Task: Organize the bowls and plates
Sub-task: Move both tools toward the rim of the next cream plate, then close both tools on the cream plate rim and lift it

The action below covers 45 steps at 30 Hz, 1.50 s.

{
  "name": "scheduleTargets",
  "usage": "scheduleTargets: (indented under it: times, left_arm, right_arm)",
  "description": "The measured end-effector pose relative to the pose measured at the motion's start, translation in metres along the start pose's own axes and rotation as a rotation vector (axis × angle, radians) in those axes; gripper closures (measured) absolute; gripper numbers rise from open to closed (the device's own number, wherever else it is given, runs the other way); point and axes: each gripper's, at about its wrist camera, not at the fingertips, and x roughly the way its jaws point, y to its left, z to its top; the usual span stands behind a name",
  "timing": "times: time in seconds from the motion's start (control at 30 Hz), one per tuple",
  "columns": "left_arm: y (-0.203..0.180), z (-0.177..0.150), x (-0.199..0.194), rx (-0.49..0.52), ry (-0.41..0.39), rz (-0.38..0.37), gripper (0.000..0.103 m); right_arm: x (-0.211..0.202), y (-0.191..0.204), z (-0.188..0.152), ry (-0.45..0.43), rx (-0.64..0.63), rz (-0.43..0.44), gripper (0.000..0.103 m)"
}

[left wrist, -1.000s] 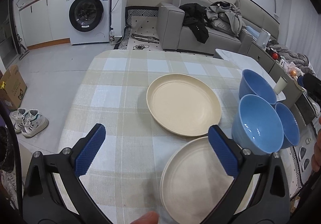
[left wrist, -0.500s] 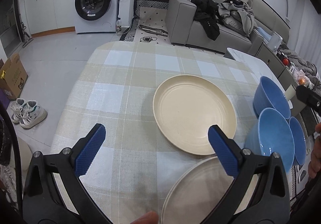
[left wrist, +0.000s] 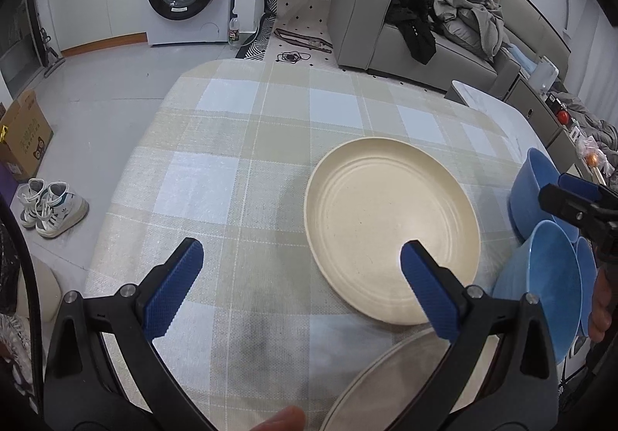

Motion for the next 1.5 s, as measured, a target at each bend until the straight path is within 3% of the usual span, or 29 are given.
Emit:
scheduleTargets:
  times: [0.37, 0.53, 0.67, 0.77, 0.87, 0.93, 1.07, 1.2, 1.33, 1.5]
  left_arm:
    - [-0.001, 0.009, 0.034, -0.015, 0.055, 0.005, 0.001]
    - [-0.003, 0.012, 0.048, -0.004, 0.079, 0.02, 0.001]
    - [-0.006, 0.013, 0.06, 0.01, 0.103, 0.02, 0.002]
    - [-0.009, 0.01, 0.066, 0.022, 0.118, 0.009, 0.006]
    - [-0.015, 0.007, 0.074, 0.042, 0.131, 0.004, 0.016]
    - [-0.017, 0.005, 0.078, 0.046, 0.139, 0.003, 0.022]
    - [-0.022, 0.001, 0.085, 0.058, 0.158, -0.001, 0.033]
    - [-0.027, -0.002, 0.09, 0.075, 0.17, -0.005, 0.053]
    - [-0.033, -0.005, 0.091, 0.106, 0.156, 0.021, 0.066]
    - [-0.035, -0.008, 0.089, 0.127, 0.136, 0.047, 0.076]
  right_arm:
    - [0.042, 0.005, 0.008, 0.114, -0.061, -0.013, 0.003]
    - [0.064, 0.001, 0.008, 0.178, -0.052, -0.012, 0.021]
    - [0.081, -0.001, 0.007, 0.219, -0.057, -0.018, 0.022]
    - [0.092, -0.001, 0.005, 0.251, -0.062, -0.016, 0.028]
    - [0.102, -0.002, 0.002, 0.279, -0.061, 0.001, 0.03]
    - [0.107, -0.003, 0.0, 0.29, -0.057, 0.007, 0.039]
    - [0.113, -0.003, -0.002, 0.303, -0.054, 0.028, 0.049]
    - [0.117, -0.005, -0.003, 0.31, -0.052, 0.018, 0.065]
    - [0.117, -0.006, -0.005, 0.3, -0.048, 0.008, 0.084]
    - [0.118, -0.005, -0.005, 0.286, -0.064, -0.006, 0.088]
